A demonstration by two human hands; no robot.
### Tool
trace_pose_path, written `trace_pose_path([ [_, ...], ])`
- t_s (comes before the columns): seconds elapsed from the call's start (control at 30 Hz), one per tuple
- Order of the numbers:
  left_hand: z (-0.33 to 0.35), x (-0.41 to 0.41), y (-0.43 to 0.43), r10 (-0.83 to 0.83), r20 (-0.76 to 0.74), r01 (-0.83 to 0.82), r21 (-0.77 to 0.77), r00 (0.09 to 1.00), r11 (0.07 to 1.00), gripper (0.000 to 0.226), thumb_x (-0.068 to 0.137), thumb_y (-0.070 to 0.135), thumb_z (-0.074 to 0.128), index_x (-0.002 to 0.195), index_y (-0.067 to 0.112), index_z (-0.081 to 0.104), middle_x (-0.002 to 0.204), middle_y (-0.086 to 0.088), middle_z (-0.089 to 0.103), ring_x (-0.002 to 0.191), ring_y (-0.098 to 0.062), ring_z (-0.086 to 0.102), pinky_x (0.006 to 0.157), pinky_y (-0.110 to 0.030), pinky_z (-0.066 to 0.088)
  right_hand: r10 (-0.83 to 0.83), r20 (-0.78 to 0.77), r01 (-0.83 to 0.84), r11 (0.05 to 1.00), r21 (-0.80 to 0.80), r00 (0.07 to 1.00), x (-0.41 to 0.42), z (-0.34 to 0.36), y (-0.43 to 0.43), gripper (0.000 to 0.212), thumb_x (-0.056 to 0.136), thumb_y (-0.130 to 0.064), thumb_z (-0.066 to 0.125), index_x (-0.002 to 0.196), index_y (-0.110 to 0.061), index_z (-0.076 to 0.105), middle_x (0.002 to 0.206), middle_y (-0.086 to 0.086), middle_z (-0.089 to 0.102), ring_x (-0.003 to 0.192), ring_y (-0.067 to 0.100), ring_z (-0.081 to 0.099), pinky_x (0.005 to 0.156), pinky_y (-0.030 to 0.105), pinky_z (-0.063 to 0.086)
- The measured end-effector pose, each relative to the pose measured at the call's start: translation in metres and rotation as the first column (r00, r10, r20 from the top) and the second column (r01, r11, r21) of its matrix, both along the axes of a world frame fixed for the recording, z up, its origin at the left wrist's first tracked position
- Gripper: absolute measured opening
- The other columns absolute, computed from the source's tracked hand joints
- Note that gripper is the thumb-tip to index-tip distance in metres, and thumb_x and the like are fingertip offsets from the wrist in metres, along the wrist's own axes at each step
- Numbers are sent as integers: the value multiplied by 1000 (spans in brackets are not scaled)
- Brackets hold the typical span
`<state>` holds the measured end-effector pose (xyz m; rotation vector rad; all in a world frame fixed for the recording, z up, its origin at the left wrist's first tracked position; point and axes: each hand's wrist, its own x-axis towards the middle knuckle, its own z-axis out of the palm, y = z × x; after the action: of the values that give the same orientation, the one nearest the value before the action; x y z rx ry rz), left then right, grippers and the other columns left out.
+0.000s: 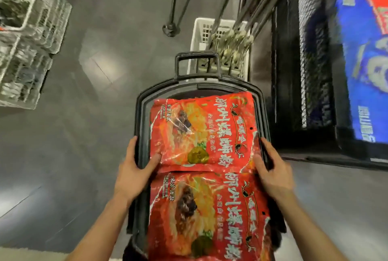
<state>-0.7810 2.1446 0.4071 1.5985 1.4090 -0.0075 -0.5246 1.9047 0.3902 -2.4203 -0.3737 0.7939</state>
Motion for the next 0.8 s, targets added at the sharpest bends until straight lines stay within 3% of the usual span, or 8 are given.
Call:
trace_pose_path([
  [0.1,-53,0,28,-32,-17,31,-58,999,998,111,61,85,62,154,47,15,148,4,51,130,-23,54,106,-40,43,-41,-12,40,997,-59,999,-10,-49,21,67,76,-79,42,141,-62,33,114,11,71,108,32,65,91,45,53],
  [0.23,-116,-1,55,-35,-40,32,-73,999,997,108,64,81,64,154,49,13,154,6,44,135,-23,49,109,-43,41,-37,-32,35,997,-63,999,-10,-114,52,64,86,-71,51,145,-51,37,136,9,62,119,29,60,98,35,45],
  [0.37,-180,2,81,-48,-42,45,-58,998,997,108,66,82,66,154,49,13,157,6,41,137,-22,47,111,-44,40,-12,14,13,996,-86,1000,-12,-178,69,75,79,-80,36,148,-50,33,128,10,66,103,32,66,89,37,50],
  [0.47,-220,7,93,-47,-22,46,-50,999,998,110,62,85,65,153,49,14,154,6,43,135,-20,49,111,-46,42,-27,8,28,998,-47,1000,-10,-217,80,64,92,-66,48,150,-42,34,116,7,68,88,21,65,81,29,46],
  [0.53,-243,11,96,-48,-24,48,-38,999,998,106,70,78,69,155,45,15,152,4,47,131,-21,52,108,-40,43,-6,-4,6,1000,-22,1000,-11,-242,82,63,92,-59,49,151,-42,33,107,4,68,81,12,64,77,28,45],
  [0.67,-274,17,85,-110,-56,112,24,992,993,106,74,70,69,157,37,11,151,1,46,131,-23,51,101,-36,41,-36,17,37,997,-71,999,-12,-288,66,61,93,-61,48,149,-53,25,127,9,66,112,32,62,93,39,47],
  [0.73,-282,15,80,-108,-58,112,60,992,992,108,71,75,63,158,39,8,156,3,40,135,-21,46,106,-40,39,-35,36,37,998,-55,999,-11,-296,63,60,94,-62,47,149,-52,25,122,10,67,107,31,63,92,39,47],
  [0.8,-287,13,78,-100,-52,103,73,994,992,109,68,84,56,156,44,6,158,3,38,138,-22,44,111,-45,38,1,77,3,999,-45,997,-9,-296,63,64,94,-65,45,152,-44,27,106,5,69,87,22,64,83,33,47],
])
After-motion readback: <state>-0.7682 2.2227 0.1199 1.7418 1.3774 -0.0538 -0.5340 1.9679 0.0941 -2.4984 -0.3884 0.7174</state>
